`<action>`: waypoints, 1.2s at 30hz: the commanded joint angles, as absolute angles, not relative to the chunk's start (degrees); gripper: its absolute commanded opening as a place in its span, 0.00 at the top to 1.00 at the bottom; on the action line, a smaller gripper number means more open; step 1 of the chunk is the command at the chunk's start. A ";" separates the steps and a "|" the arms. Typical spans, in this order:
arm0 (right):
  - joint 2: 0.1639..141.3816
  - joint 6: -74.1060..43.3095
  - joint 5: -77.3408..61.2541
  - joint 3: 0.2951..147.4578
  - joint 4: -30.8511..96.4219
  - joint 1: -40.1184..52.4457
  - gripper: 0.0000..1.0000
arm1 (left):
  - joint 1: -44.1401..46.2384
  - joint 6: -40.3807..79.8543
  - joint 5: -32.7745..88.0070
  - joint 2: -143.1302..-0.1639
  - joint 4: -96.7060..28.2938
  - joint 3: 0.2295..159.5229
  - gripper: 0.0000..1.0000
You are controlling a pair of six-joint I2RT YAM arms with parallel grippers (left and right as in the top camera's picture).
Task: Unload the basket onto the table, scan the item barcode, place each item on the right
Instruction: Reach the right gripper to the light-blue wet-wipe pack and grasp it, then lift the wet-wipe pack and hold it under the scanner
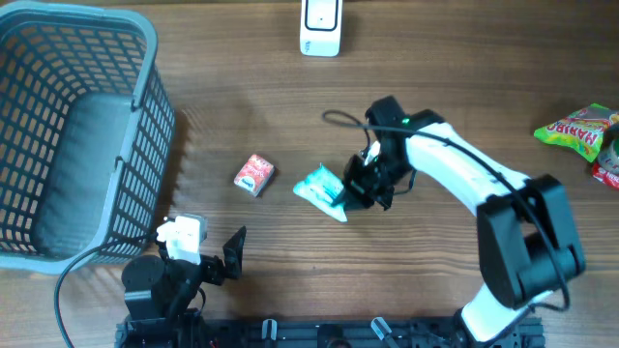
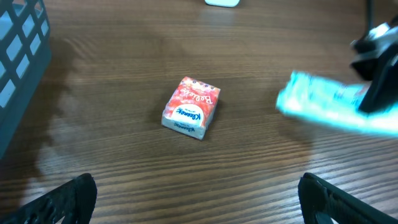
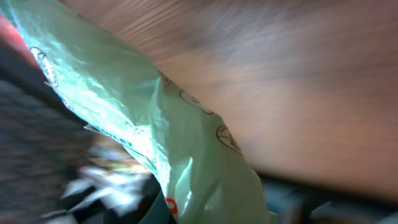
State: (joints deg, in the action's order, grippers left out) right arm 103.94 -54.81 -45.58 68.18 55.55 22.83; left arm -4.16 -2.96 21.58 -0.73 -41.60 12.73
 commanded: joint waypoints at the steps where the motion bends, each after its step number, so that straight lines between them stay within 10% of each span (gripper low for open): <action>1: 101.01 -86.59 -60.84 69.91 56.45 21.96 0.96 | -3.97 -3.86 22.50 -0.27 -41.45 12.75 0.00; 5: 101.03 -118.74 -63.90 69.91 49.95 21.56 0.96 | -3.97 -3.86 22.50 -0.27 -41.45 12.75 0.00; 9: 101.49 -118.48 -59.55 69.91 38.54 18.85 0.96 | -3.97 -3.86 22.50 -0.27 -41.45 12.75 0.00; 19: 102.89 -118.37 -61.14 69.84 56.69 7.79 0.96 | -3.97 -3.86 22.50 -0.27 -41.45 12.75 0.00; 36: 102.91 -68.82 -54.46 69.84 84.38 -12.08 0.96 | -3.97 -3.86 22.50 -0.27 -41.45 12.75 0.00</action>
